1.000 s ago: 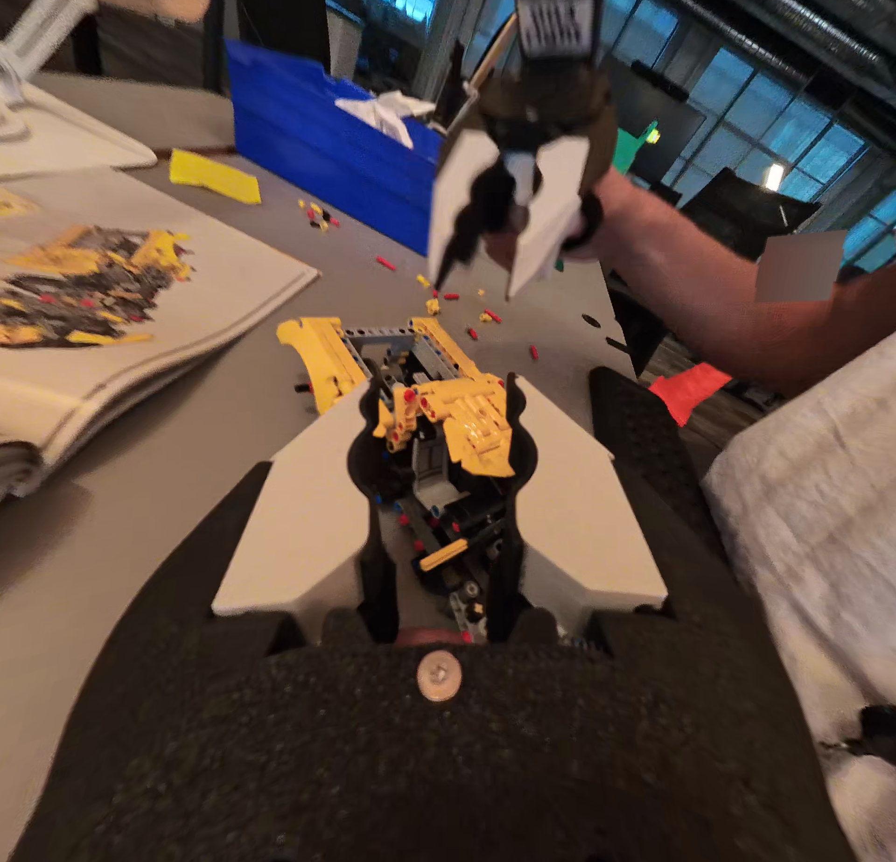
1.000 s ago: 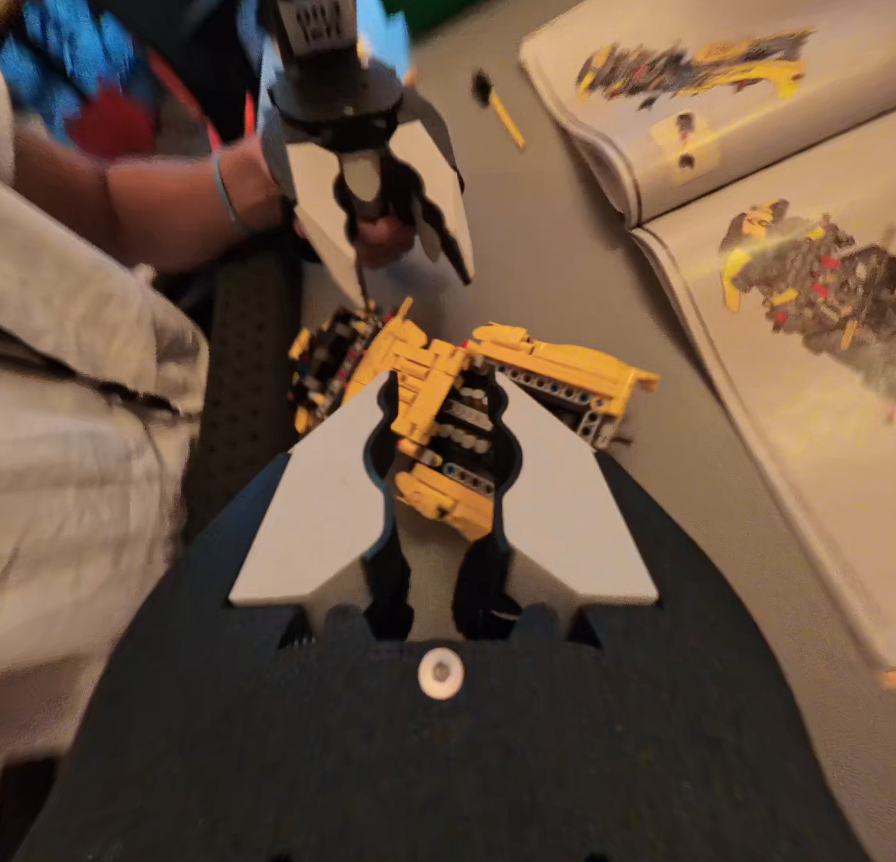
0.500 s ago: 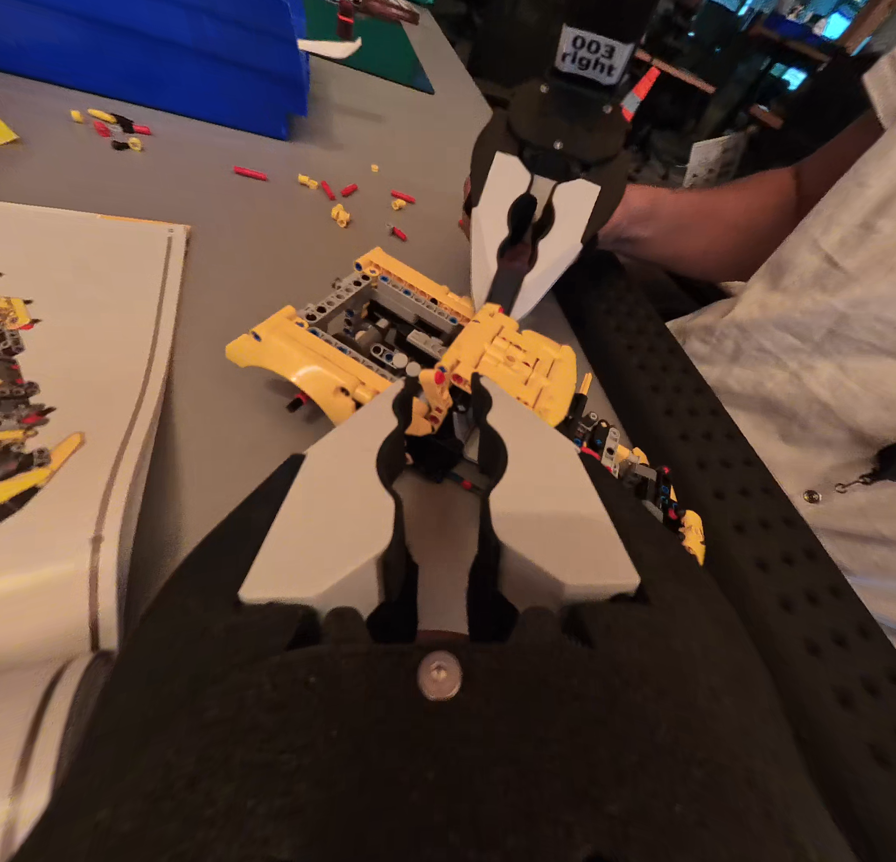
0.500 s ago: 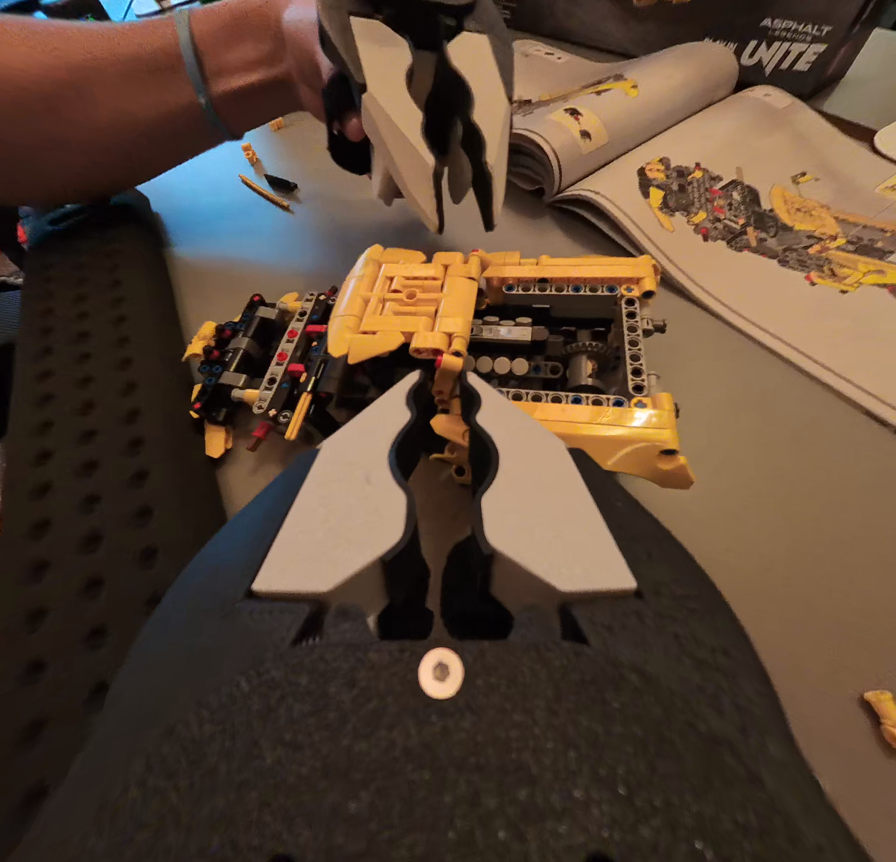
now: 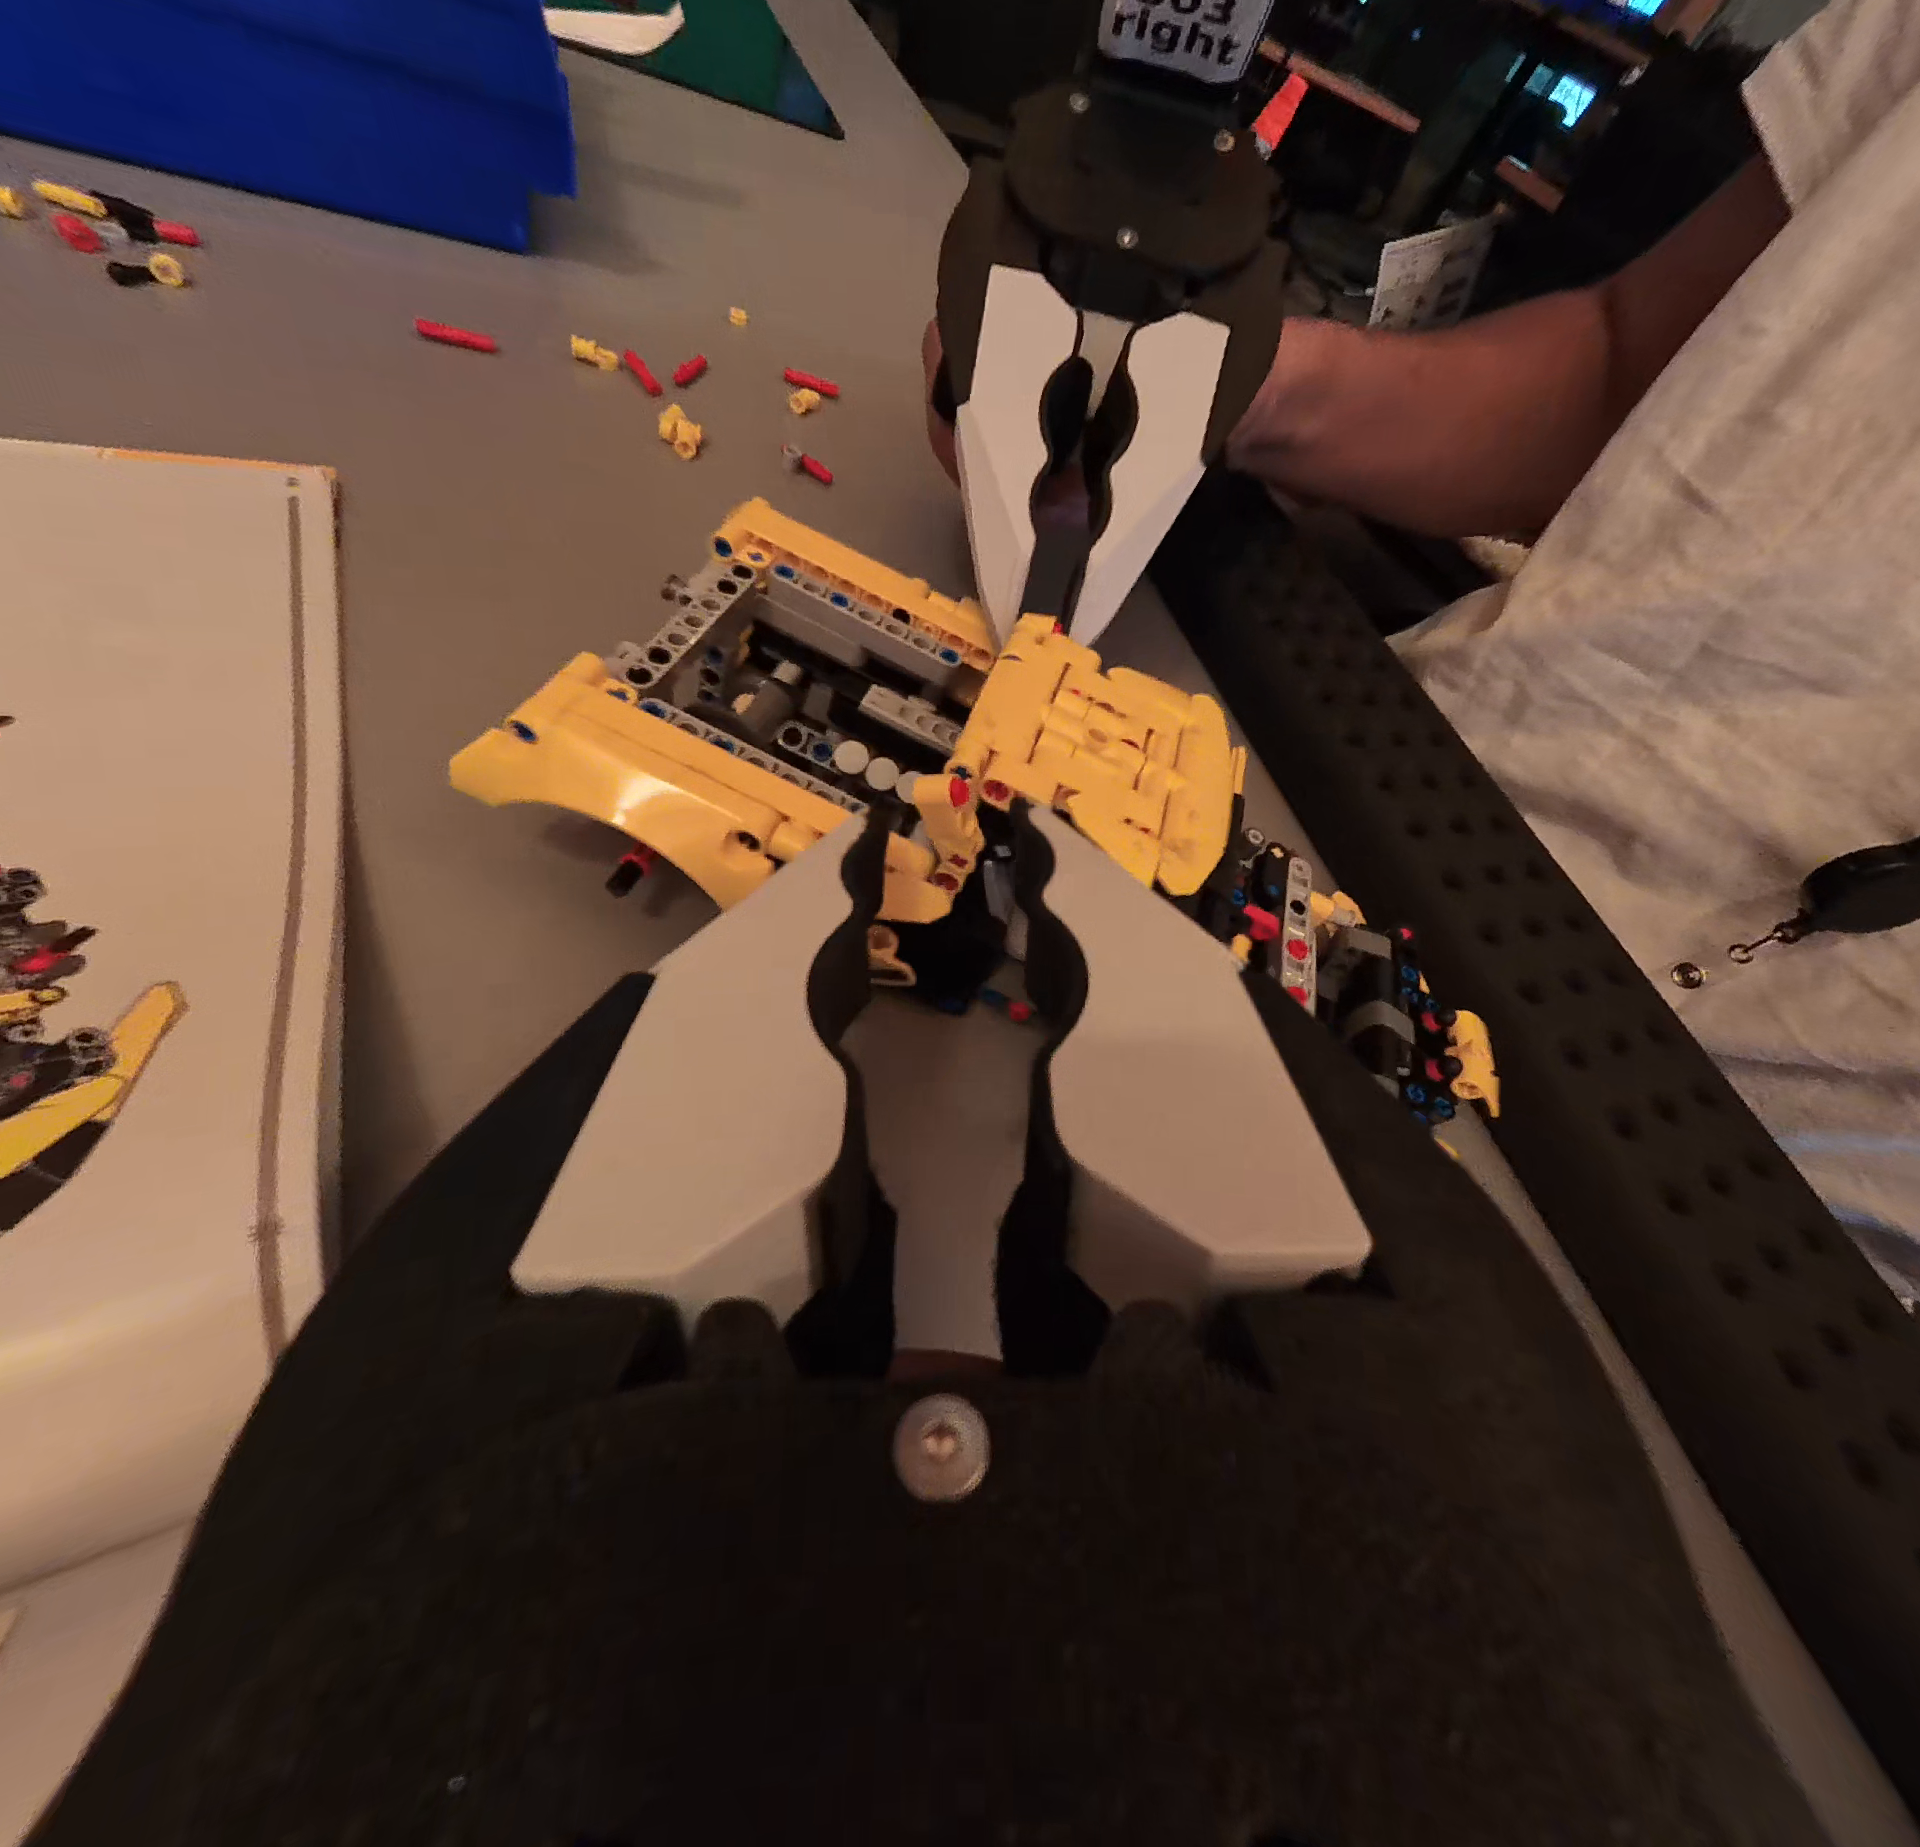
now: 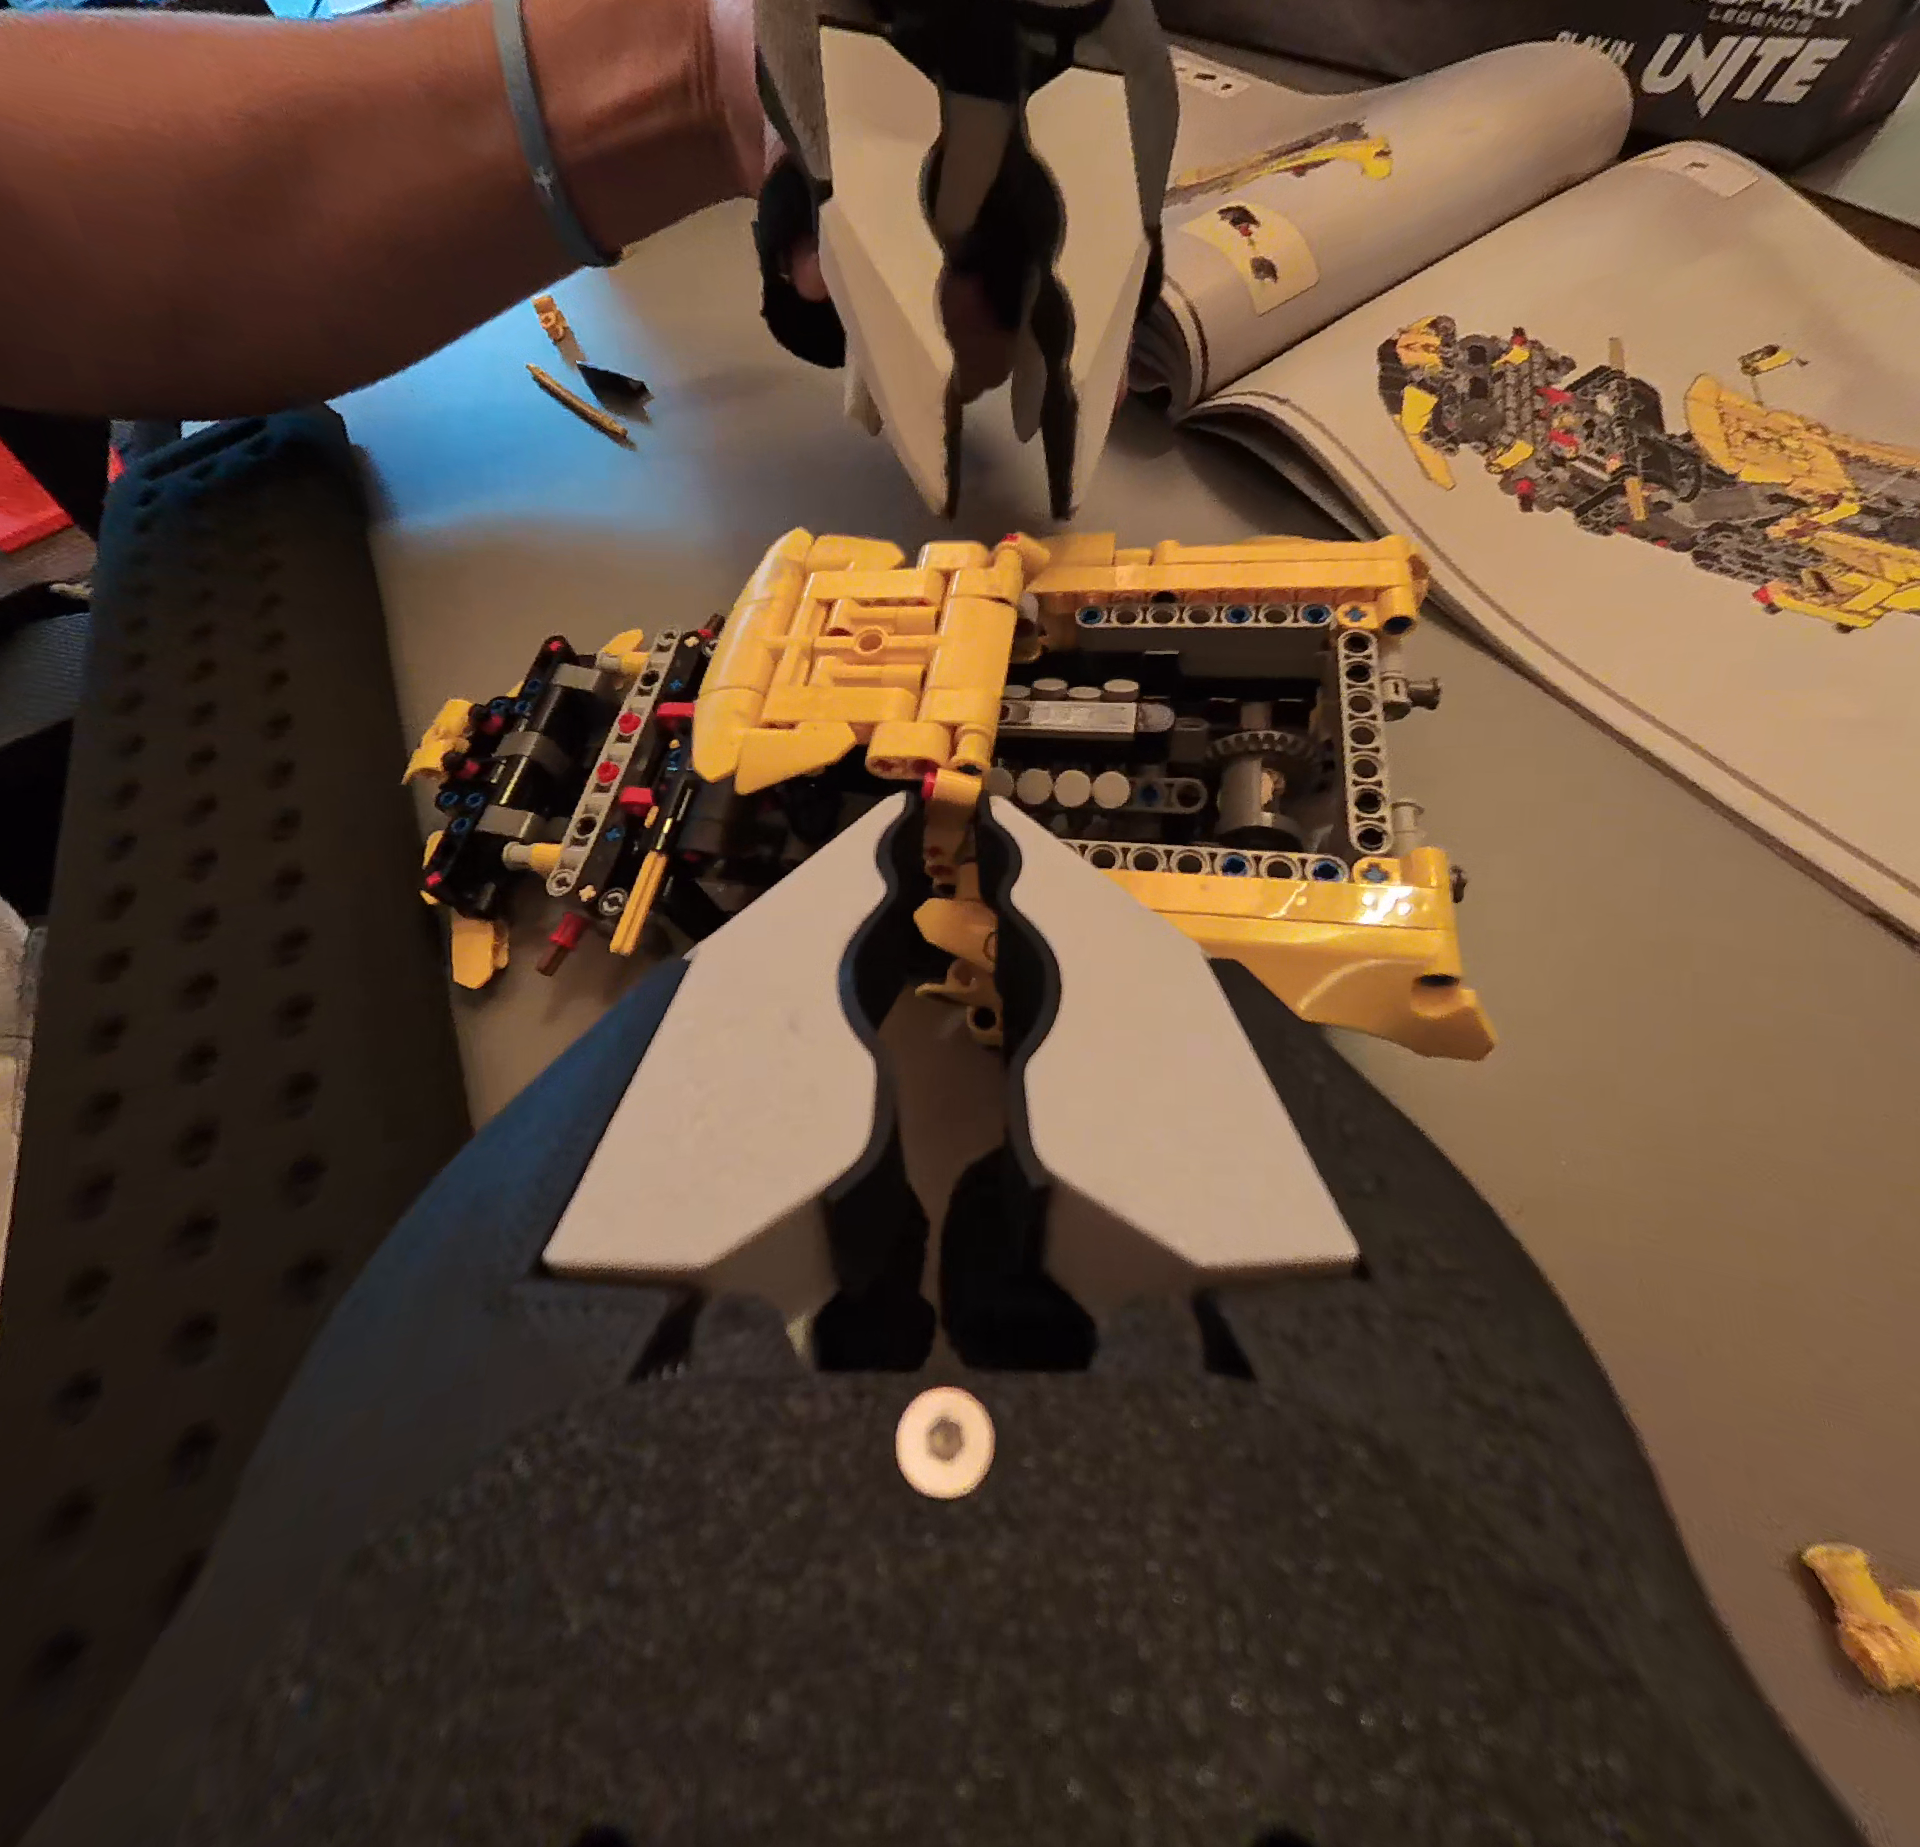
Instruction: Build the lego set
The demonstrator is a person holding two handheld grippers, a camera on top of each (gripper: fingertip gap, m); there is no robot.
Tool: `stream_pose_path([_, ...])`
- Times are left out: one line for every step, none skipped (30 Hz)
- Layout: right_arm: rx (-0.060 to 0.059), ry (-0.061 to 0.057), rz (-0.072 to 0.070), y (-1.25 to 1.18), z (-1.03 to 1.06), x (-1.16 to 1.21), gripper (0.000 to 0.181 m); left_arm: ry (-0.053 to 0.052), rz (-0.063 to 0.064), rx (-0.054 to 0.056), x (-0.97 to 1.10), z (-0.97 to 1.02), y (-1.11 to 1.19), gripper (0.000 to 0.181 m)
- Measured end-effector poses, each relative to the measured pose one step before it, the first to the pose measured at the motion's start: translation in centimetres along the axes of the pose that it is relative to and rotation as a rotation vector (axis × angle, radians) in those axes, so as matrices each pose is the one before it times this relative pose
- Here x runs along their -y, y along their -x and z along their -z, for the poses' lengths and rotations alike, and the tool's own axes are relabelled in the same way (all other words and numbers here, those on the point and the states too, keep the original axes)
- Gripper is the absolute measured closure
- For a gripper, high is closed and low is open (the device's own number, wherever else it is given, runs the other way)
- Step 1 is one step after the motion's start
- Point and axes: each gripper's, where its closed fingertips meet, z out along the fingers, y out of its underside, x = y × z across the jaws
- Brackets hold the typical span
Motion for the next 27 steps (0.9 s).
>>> stream_pose_path([0.0044,0.0024,-0.0009,0.000,-0.006,-0.009,0.173,0.0043,-0.0033,-0.0003,-0.091,-0.110,0.126,0.158])
stream_pose_path([0.0009,0.0005,0.0005,-0.002,-0.004,0.010,0.173,0.0120,-0.0023,-0.0095,-0.177,-0.221,-0.004,0.158])
stream_pose_path([-0.0005,-0.0010,-0.0007,-0.003,-0.012,0.005,0.173,0.0101,0.0008,-0.0122,-0.118,-0.278,-0.030,0.158])
stream_pose_path([-0.0001,-0.0020,-0.0031,-0.012,-0.010,0.009,0.173,0.0076,0.0008,-0.0131,-0.071,-0.269,-0.021,0.158])
stream_pose_path([0.0009,-0.0007,-0.0035,-0.010,0.042,-0.018,0.173,-0.0011,0.0012,-0.0104,0.074,-0.109,0.067,0.159])
stream_pose_path([0.0009,-0.0019,-0.0050,-0.037,0.031,-0.015,0.173,-0.0029,0.0021,-0.0064,0.055,-0.031,0.095,0.161])
stream_pose_path([0.0032,-0.0022,-0.0058,-0.006,-0.007,-0.001,0.173,-0.0024,-0.0086,-0.0146,-0.014,-0.064,-0.168,0.168])
stream_pose_path([0.0025,-0.0005,-0.0051,0.011,0.001,-0.005,0.173,-0.0054,-0.0200,0.0053,-0.024,-0.071,-0.018,0.170])
stream_pose_path([0.0008,-0.0004,-0.0009,0.003,0.010,0.002,0.173,-0.0090,-0.0250,0.0146,-0.021,-0.036,0.082,0.171])
stream_pose_path([0.0009,-0.0003,0.0017,-0.004,0.018,-0.017,0.173,-0.0127,-0.0185,0.0091,-0.006,-0.036,-0.011,0.172])
stream_pose_path([0.0042,0.0005,-0.0003,-0.013,0.038,-0.021,0.173,-0.0099,-0.0206,0.0073,-0.002,-0.005,-0.073,0.172])
stream_pose_path([0.0081,-0.0005,-0.0098,-0.016,0.041,-0.019,0.173,-0.0004,-0.0249,0.0083,-0.038,-0.015,-0.128,0.172])
stream_pose_path([0.0119,-0.0012,-0.0146,-0.020,0.041,-0.021,0.173,0.0024,-0.0293,0.0104,-0.059,-0.007,-0.193,0.172])
stream_pose_path([0.0075,-0.0011,-0.0144,-0.111,0.059,-0.019,0.173,-0.0020,-0.0317,0.0233,0.019,0.016,-0.042,0.173])
stream_pose_path([0.0042,-0.0031,-0.0107,-0.076,0.014,0.013,0.173,-0.0036,-0.0302,0.0229,0.028,0.029,-0.032,0.173])
stream_pose_path([0.0020,-0.0020,0.0000,-0.026,-0.013,0.020,0.173,-0.0026,-0.0237,0.0201,0.022,0.034,-0.036,0.173])
stream_pose_path([0.0007,-0.0011,0.0035,-0.002,-0.038,0.016,0.173,-0.0007,-0.0127,0.0158,-0.018,0.045,-0.020,0.173])
stream_pose_path([-0.0010,0.0002,0.0073,-0.004,-0.031,0.021,0.173,-0.0027,-0.0118,0.0136,0.016,0.059,-0.049,0.173])
stream_pose_path([-0.0015,0.0011,0.0048,0.003,-0.039,0.028,0.173,-0.0033,-0.0155,0.0154,0.023,0.069,-0.045,0.173])
stream_pose_path([0.0002,0.0005,0.0009,0.000,-0.059,0.025,0.173,-0.0011,-0.0138,0.0148,-0.020,0.082,-0.049,0.172])
stream_pose_path([0.0018,-0.0001,-0.0043,0.007,-0.076,0.031,0.174,0.0006,-0.0099,0.0122,-0.024,0.090,-0.050,0.173])
stream_pose_path([0.0033,-0.0002,-0.0043,0.027,-0.076,0.032,0.173,0.0015,-0.0113,0.0099,0.004,0.111,-0.058,0.173])
stream_pose_path([0.0009,-0.0020,0.0005,-0.004,-0.068,0.048,0.174,0.0034,-0.0202,0.0132,0.024,0.101,-0.046,0.173])
stream_pose_path([0.0003,-0.0018,0.0015,-0.004,-0.051,0.045,0.173,0.0078,-0.0230,0.0153,-0.015,0.074,-0.044,0.173])
stream_pose_path([0.0003,-0.0002,0.0011,0.017,-0.052,0.012,0.174,0.0099,-0.0256,0.0157,-0.038,0.045,-0.032,0.173])
stream_pose_path([-0.0024,0.0000,0.0027,-0.008,-0.024,0.012,0.174,0.0084,-0.0226,0.0161,-0.056,0.026,-0.012,0.173])
stream_pose_path([-0.0042,0.0007,0.0045,-0.002,-0.017,0.000,0.173,0.0054,-0.0056,0.0115,-0.047,-0.007,0.015,0.173])
